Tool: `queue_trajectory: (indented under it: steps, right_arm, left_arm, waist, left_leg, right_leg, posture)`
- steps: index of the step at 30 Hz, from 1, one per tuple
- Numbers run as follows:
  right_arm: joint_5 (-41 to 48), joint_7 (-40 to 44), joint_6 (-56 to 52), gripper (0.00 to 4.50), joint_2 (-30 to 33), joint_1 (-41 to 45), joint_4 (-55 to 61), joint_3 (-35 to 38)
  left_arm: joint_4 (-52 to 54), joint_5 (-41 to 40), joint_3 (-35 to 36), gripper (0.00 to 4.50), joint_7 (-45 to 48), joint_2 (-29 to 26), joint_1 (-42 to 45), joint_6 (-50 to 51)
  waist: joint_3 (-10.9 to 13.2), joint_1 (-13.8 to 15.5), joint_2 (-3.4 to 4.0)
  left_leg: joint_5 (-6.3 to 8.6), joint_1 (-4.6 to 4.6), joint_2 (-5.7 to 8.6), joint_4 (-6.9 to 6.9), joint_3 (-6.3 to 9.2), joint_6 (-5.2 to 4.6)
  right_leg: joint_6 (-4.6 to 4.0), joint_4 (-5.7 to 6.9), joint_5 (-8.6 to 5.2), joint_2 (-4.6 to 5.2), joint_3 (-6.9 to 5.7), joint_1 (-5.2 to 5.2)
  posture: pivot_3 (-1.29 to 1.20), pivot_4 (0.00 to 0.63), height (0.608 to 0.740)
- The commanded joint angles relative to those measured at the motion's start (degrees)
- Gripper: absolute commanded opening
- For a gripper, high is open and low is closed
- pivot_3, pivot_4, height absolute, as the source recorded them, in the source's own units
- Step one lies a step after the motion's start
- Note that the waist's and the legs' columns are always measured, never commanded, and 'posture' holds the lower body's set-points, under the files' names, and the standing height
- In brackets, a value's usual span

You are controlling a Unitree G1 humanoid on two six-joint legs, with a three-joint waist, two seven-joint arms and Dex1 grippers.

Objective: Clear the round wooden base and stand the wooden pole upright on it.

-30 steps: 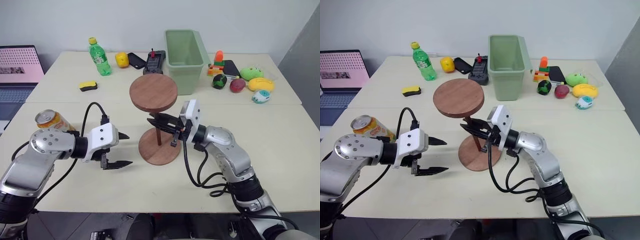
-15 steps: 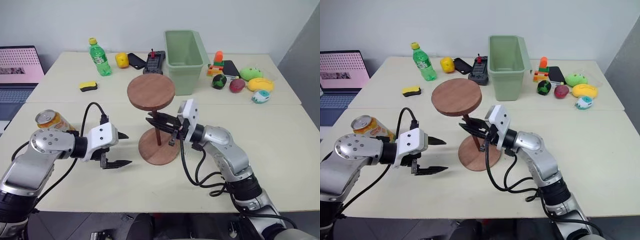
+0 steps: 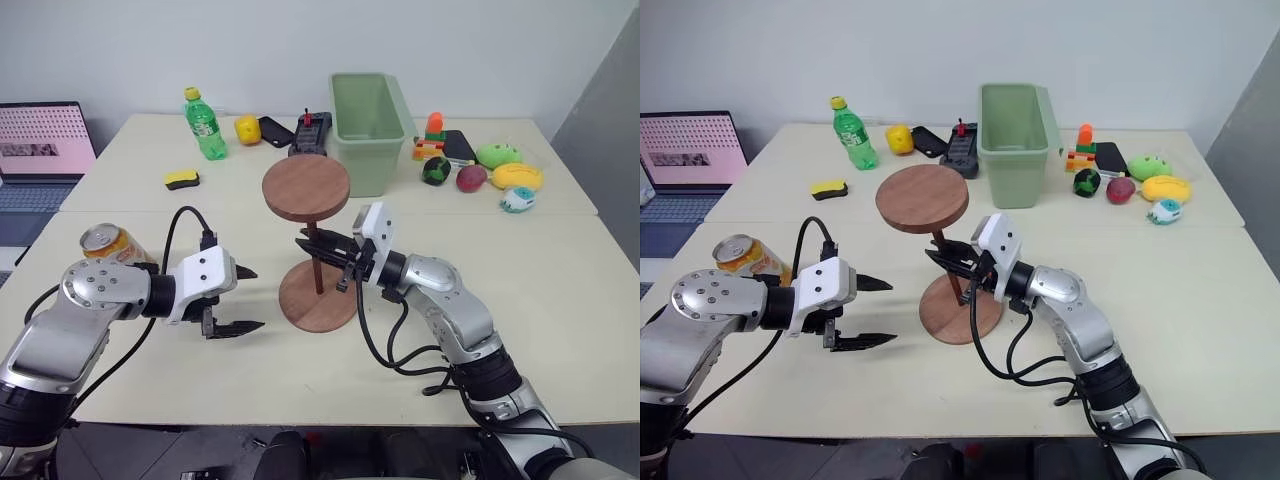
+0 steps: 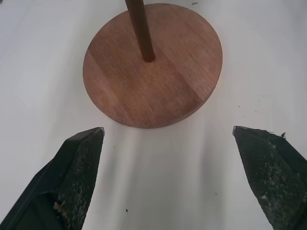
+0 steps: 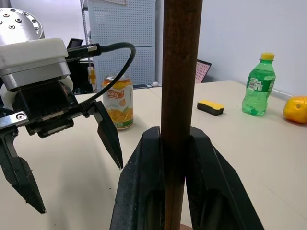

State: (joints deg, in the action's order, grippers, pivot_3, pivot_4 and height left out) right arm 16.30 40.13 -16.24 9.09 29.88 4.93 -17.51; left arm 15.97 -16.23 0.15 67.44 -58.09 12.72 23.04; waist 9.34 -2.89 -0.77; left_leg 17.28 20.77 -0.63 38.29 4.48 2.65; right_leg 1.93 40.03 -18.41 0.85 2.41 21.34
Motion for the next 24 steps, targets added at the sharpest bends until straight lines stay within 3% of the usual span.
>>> queue_trajectory:
  steps: [1,2,4,8,13,15,20,24]
  right_arm:
    - [-2.0,-1.0,-5.6,0.59,1.0,-1.0,-1.5,-1.7]
    - [-1.8,-1.1,-6.0,0.95,0.9,-0.8,-1.2,-1.6]
    - [-1.5,-1.0,-6.9,1.18,0.7,-0.3,-0.6,-1.5]
    - [-1.3,-0.2,-8.4,2.25,0.7,0.5,0.8,-1.6]
    - [-1.0,1.5,-10.0,3.15,2.4,0.1,3.7,-2.0]
    - [-1.6,2.6,-10.0,3.70,3.9,-0.2,4.8,-2.5]
    - [-1.3,4.6,-11.9,3.81,9.8,-1.8,9.0,-1.0]
    - [1.0,8.0,-13.1,3.81,18.0,-4.4,14.6,3.9]
  left_arm:
    - [1.5,-0.2,0.8,4.50,-0.6,0.2,0.3,-0.7]
    - [1.5,-0.2,0.7,4.50,-0.7,0.2,0.3,-0.7]
    - [1.3,-0.1,0.6,4.50,-0.7,0.3,0.5,-0.9]
    - [0.9,0.0,0.4,4.50,-0.8,0.7,1.0,-1.2]
    - [0.7,-0.8,0.9,4.50,-1.2,1.9,1.5,-0.9]
    - [0.9,-1.9,1.8,4.50,-1.6,2.8,1.7,-0.6]
    - [2.0,-6.6,4.8,4.50,-3.3,5.4,3.3,2.4]
    - [3.2,-9.2,7.6,4.50,-5.5,6.1,3.4,5.0]
  waist:
    - [0.0,0.0,0.00]
    - [0.0,0.0,0.00]
    - [0.0,0.1,-0.01]
    - [0.1,-0.1,0.03]
    - [0.1,-0.3,0.04]
    - [0.1,-0.3,0.04]
    - [0.1,0.0,0.03]
    - [0.1,0.2,0.03]
  left_leg:
    - [0.00,0.00,-0.01,-0.03,0.00,0.00]
    - [0.00,0.00,-0.02,-0.07,0.00,0.00]
    - [0.00,0.02,-0.04,-0.14,0.01,0.00]
    - [-0.01,0.56,-0.03,-0.15,-0.07,0.02]
    - [-0.02,0.98,-0.08,-0.13,0.02,0.03]
    - [-0.02,0.99,-0.07,-0.12,0.02,0.03]
    - [-0.02,1.00,-0.02,-0.08,0.02,0.03]
    - [-0.02,1.05,0.02,-0.06,0.04,0.02]
  right_leg:
    - [0.00,-0.02,0.00,0.00,0.00,0.01]
    - [0.00,-0.04,0.00,0.00,0.00,0.02]
    - [0.00,-0.10,0.00,0.00,-0.01,0.04]
    - [0.00,-0.06,0.00,0.01,0.07,0.64]
    - [0.00,-0.08,0.00,0.18,-0.04,0.99]
    - [0.00,-0.08,0.00,0.19,-0.04,0.99]
    - [0.00,-0.09,0.00,0.20,-0.05,0.97]
    - [0.00,-0.09,0.00,0.21,-0.06,0.97]
  posture:
    - [0.00,0.150,0.740]
    - [0.00,0.150,0.740]
    - [0.00,0.150,0.740]
    - [0.00,0.150,0.740]
    - [0.00,0.150,0.740]
    - [0.00,0.150,0.740]
    - [0.00,0.150,0.740]
    - [0.00,0.150,0.740]
